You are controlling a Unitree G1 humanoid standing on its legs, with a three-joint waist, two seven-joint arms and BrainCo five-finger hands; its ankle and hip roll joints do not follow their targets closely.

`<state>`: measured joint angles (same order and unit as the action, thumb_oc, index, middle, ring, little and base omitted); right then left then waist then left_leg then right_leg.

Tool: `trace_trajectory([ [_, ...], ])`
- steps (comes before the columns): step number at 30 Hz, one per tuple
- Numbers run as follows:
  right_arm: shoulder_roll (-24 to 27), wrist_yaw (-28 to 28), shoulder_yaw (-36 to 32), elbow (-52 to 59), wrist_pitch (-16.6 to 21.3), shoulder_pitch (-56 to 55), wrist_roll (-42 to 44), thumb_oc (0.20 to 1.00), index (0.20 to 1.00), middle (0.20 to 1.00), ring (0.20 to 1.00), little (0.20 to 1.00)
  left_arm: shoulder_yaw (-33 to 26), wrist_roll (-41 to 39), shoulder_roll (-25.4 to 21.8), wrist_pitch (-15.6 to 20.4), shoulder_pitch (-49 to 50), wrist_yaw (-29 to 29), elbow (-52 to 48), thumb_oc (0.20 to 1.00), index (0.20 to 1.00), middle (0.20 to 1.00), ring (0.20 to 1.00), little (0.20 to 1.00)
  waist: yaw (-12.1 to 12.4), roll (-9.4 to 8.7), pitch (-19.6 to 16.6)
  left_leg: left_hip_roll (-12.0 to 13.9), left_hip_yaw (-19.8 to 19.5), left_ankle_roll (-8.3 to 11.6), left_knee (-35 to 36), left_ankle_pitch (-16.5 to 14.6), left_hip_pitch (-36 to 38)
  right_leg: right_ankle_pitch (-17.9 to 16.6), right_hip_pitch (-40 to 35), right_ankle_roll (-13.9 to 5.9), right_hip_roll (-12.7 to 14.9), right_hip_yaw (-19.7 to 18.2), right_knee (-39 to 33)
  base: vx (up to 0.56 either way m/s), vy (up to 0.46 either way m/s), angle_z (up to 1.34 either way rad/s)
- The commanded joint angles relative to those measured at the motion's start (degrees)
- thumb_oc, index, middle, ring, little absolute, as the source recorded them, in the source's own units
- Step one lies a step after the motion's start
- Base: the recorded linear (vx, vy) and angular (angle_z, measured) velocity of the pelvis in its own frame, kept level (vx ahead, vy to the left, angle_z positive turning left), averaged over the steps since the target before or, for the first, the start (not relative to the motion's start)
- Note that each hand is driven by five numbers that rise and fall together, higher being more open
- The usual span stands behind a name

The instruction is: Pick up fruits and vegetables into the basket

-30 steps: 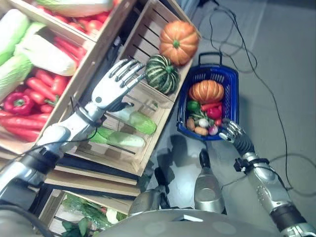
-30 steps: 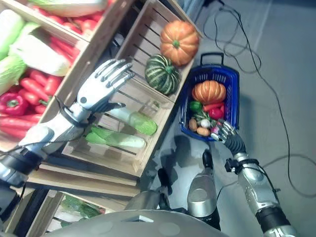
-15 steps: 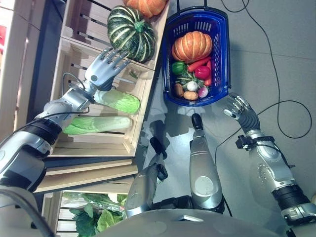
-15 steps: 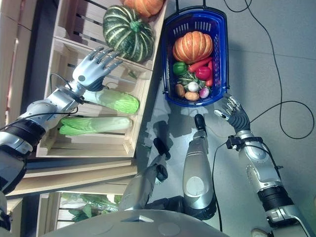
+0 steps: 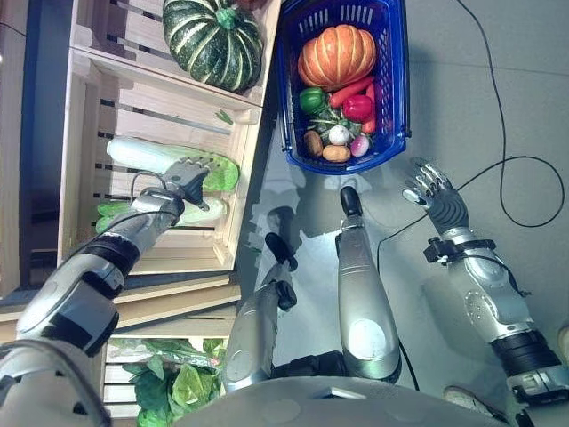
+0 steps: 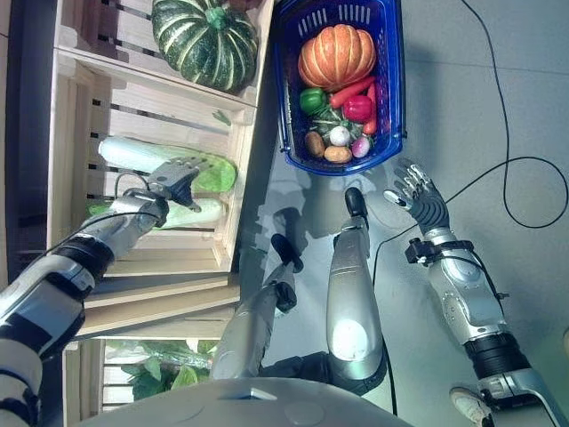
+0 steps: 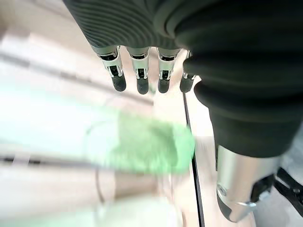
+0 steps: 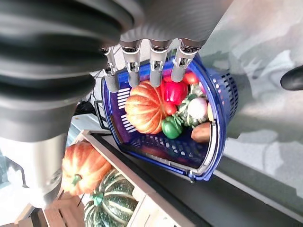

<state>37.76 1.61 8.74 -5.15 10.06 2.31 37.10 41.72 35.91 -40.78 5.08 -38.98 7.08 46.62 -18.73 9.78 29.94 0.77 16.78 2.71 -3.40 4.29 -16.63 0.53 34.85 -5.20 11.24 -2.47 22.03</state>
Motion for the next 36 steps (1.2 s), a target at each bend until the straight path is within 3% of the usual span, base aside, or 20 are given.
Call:
trace_trajectory([
  [1, 0.2, 1.0, -3.2, 4.4, 1.2, -2.1, 0.9, 1.000, 1.000, 1.000, 1.000, 1.000, -5.5, 2.1, -2.5, -2.0, 1.9, 4.4, 3.5, 1.000, 1.000, 1.000, 1.000, 1.000, -1.4, -0.14, -0.1, 2.4, 0.1, 1.97, -13.8, -7.1, -6.6, 4.6, 0.4, -1.72, 0.0, -0.2, 2.1, 0.03, 0.064, 0.00],
  [3, 0.3, 0.9, -3.1, 4.3, 1.3, -2.0, 0.9, 1.000, 1.000, 1.000, 1.000, 1.000, -5.6, 5.0, -2.5, -3.5, 1.9, 6.5, 3.8, 1.000, 1.000, 1.000, 1.000, 1.000, -1.4, -0.12, -0.1, 2.4, 0.3, 2.03, -14.0, -7.0, -7.0, 4.5, 0.7, -1.70, 0.2, -0.3, 2.1, 0.01, 0.017, 0.00],
  [5, 0.7, 1.0, -3.1, 4.0, 2.0, -1.9, 1.2, 1.000, 1.000, 1.000, 1.000, 1.000, -5.0, 10.3, -3.6, -6.7, 1.2, 13.1, 5.7, 1.000, 1.000, 1.000, 1.000, 1.000, -1.5, -0.18, -0.1, 2.4, 0.6, 2.05, -14.6, -7.0, -8.2, 4.3, 1.8, -1.63, 0.2, -0.5, 2.4, 0.00, 0.000, 0.00],
  [9, 0.9, 0.9, -2.3, 3.6, 4.3, -1.9, 1.8, 1.000, 1.000, 1.000, 1.000, 1.000, -3.6, 18.1, -6.3, -11.0, -2.1, 20.0, 7.2, 1.000, 1.000, 1.000, 1.000, 1.000, -1.4, -0.71, -0.1, 2.5, 0.8, 2.00, -15.8, -7.2, -10.6, 4.0, 3.8, -1.53, 0.1, -0.8, 2.8, 0.00, 0.000, 0.00],
  [14, 1.0, 0.2, -1.0, 3.5, 6.6, -2.0, 1.1, 1.000, 1.000, 1.000, 1.000, 1.000, -1.8, 22.6, -7.5, -15.9, -5.2, 23.6, 9.2, 1.000, 1.000, 1.000, 1.000, 1.000, -1.6, -1.07, -0.1, 2.4, 0.9, 1.86, -17.1, -7.5, -13.0, 3.7, 6.0, -1.41, -0.3, -1.3, 3.5, 0.01, 0.001, -0.02],
  [18, 1.0, 0.1, -0.5, 3.4, 7.4, -2.6, 1.3, 1.000, 1.000, 1.000, 1.000, 1.000, -0.6, 24.8, -7.8, -16.7, -6.4, 25.9, 9.5, 1.000, 1.000, 1.000, 1.000, 1.000, -1.7, -1.21, -0.1, 2.3, 0.2, 2.25, -18.4, -9.4, -13.0, 5.4, 5.9, -1.87, -0.2, -1.7, 4.6, 0.07, 0.011, -0.07],
  [21, 1.0, 0.1, -0.2, 3.4, 7.4, -2.6, 1.4, 1.000, 1.000, 1.000, 1.000, 1.000, 0.0, 26.1, -7.8, -16.6, -7.2, 25.9, 9.1, 1.000, 1.000, 1.000, 1.000, 1.000, -1.7, -1.10, -0.1, 2.2, 0.1, 2.27, -18.6, -9.6, -13.3, 5.3, 6.1, -2.05, 0.0, -1.6, 4.5, -0.01, 0.000, 0.02],
  [22, 1.0, 0.1, -0.3, 3.5, 7.5, -2.1, 1.4, 1.000, 1.000, 1.000, 1.000, 1.000, -0.2, 26.1, -8.0, -16.7, -7.6, 25.8, 9.1, 1.000, 1.000, 1.000, 1.000, 1.000, -1.7, -1.04, -0.1, 2.2, 0.9, 1.76, -18.0, -7.8, -14.4, 3.3, 7.3, -1.68, -0.1, -1.6, 3.7, 0.00, 0.000, 0.00],
  [23, 1.1, 0.2, -0.1, 3.4, 7.6, -2.5, 1.5, 1.000, 1.000, 1.000, 1.000, 1.000, 0.2, 26.4, -7.7, -17.1, -7.5, 25.8, 9.2, 1.000, 1.000, 1.000, 1.000, 1.000, -1.8, -1.04, -0.1, 2.2, 0.1, 2.29, -18.8, -9.6, -13.7, 5.2, 6.5, -2.12, 0.0, -1.8, 4.5, 0.00, 0.000, 0.00],
  [32, 1.0, 0.4, 0.8, 3.4, 7.4, -1.6, 2.6, 1.000, 1.000, 1.000, 1.000, 1.000, 3.0, 21.5, -7.1, -15.6, -9.5, 19.8, 12.2, 1.000, 1.000, 1.000, 1.000, 1.000, -2.1, -1.11, -0.1, 2.5, 0.7, 2.23, -20.1, -10.0, -15.7, 4.8, 8.2, -2.31, 0.0, -2.5, 4.6, 0.01, 0.005, -0.01],
  [36, 0.7, 0.2, 1.0, 3.3, 7.6, -1.3, 2.6, 1.000, 1.000, 1.000, 1.000, 1.000, 3.1, 21.8, -6.3, -17.2, -8.9, 18.6, 13.4, 1.000, 1.000, 1.000, 1.000, 1.000, -2.1, -1.24, -0.1, 2.7, 0.8, 2.27, -20.7, -10.1, -16.8, 4.5, 9.1, -2.41, 0.0, -2.7, 4.6, 0.00, 0.001, -0.01],
])
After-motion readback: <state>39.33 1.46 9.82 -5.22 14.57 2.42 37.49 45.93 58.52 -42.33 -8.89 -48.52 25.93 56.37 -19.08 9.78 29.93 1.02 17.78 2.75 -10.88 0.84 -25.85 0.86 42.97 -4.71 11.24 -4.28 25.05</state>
